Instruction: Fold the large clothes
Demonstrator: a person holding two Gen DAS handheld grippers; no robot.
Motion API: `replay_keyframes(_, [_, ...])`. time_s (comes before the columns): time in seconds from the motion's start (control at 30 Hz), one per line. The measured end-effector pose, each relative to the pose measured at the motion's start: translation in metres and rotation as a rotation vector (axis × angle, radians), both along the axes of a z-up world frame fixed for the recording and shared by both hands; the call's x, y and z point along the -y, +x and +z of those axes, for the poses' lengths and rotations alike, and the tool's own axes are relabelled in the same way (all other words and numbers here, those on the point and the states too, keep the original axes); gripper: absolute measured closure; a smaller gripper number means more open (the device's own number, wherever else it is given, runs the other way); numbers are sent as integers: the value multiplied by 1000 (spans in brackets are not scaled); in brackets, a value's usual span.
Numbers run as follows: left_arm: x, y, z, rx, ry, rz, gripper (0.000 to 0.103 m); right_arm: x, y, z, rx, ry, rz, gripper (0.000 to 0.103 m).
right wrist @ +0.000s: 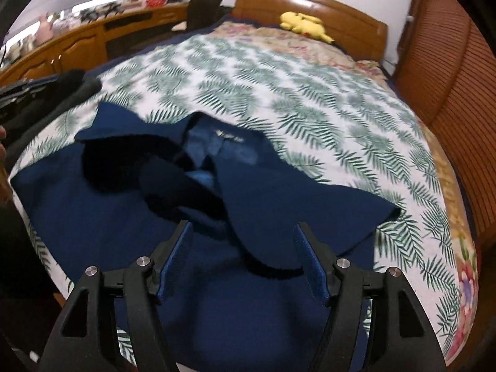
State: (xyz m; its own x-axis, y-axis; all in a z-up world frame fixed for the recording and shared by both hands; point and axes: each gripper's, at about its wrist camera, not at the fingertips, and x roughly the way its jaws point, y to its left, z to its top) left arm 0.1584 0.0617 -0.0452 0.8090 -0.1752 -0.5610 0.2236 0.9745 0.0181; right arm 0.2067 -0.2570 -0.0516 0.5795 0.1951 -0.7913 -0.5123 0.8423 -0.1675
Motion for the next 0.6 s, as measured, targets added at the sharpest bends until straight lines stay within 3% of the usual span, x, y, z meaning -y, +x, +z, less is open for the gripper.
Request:
replay_keyframes(0.33, [-1,-2,-3,-6,-4,-12,84,3,25,-39,-33,-239,-26,37])
replay_keyframes(0.4, [-3,-3,-2,-1,-10,-11,84,8,35,-39,-30,-268,-33,78])
replay_keyframes(0.43, [-4,-3,-2,0,-14,-11,84,8,42,-38,-29,-283,-27,87])
replay_keyframes(0.47, [-5,-3,-1,0,-18,-8,84,8,50,-36,-6,-304,-26,95])
replay_keyframes(0.6, [-10,-3,1,5,-32,5,84,0,80,-18,80,-319,-46,99])
